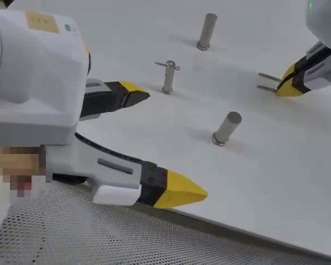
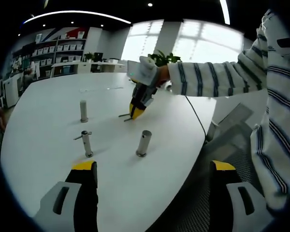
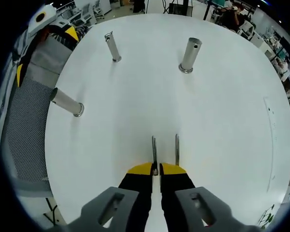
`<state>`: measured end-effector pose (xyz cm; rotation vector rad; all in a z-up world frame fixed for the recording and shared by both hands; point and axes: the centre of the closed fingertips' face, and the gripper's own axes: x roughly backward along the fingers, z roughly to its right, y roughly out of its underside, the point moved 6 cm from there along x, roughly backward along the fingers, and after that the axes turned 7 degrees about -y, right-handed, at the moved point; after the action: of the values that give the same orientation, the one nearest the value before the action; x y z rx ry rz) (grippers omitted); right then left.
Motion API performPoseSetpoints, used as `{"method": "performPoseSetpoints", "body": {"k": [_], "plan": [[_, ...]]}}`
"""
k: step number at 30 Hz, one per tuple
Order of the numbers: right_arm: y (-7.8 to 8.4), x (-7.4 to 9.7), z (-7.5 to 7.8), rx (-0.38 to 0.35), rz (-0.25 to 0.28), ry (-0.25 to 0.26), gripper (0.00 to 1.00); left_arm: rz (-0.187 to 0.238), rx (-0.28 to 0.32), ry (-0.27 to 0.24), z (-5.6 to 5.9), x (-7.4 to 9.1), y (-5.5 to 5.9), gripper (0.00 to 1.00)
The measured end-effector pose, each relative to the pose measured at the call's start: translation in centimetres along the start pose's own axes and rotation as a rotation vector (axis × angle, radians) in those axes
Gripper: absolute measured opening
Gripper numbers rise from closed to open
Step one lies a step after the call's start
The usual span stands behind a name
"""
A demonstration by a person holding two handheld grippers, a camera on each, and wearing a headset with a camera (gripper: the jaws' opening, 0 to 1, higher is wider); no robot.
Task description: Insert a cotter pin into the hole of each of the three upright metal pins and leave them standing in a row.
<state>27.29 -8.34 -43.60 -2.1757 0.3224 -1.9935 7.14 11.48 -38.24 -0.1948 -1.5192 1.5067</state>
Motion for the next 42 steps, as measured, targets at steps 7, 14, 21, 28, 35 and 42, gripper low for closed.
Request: {"method": "performPoseSetpoints", "body": {"k": [7, 14, 21, 28, 35, 42], "plan": [[0.0, 0.2, -0.5, 0.006, -0.01, -0.003, 0.0, -0.007, -0.011, -0.026, -0.7, 0.2, 0.1, 0.95], [0.1, 0.1, -0.4, 0.086, -0.048, 0.04, 0.0, -0.027, -0.007, -0.064, -1.4, 0.5, 0.2, 0.95], [-0.5, 1.1, -0.5, 0.098, -0.001, 0.068, 0.0, -0.038, -0.02, -0.067, -1.5, 0.6, 0.2, 0.95], [-1.2, 2.7, -1.7, 0.093, 0.071, 0.085, 0.0, -0.028, -0.02, -0.067, -1.7, 0.4, -0.1, 0.92], [-1.4, 3.6, -3.5, 0.114, 0.127, 0.139, 0.0, 0.002, 0.008, -0.066, -2.1, 0.0, -0.9, 0.89], [-2.6, 5.2, -5.4, 0.168, 0.22, 0.21, 0.0, 0.102, 0.061, -0.07, -2.3, -0.8, -2.7, 0.81]]}}
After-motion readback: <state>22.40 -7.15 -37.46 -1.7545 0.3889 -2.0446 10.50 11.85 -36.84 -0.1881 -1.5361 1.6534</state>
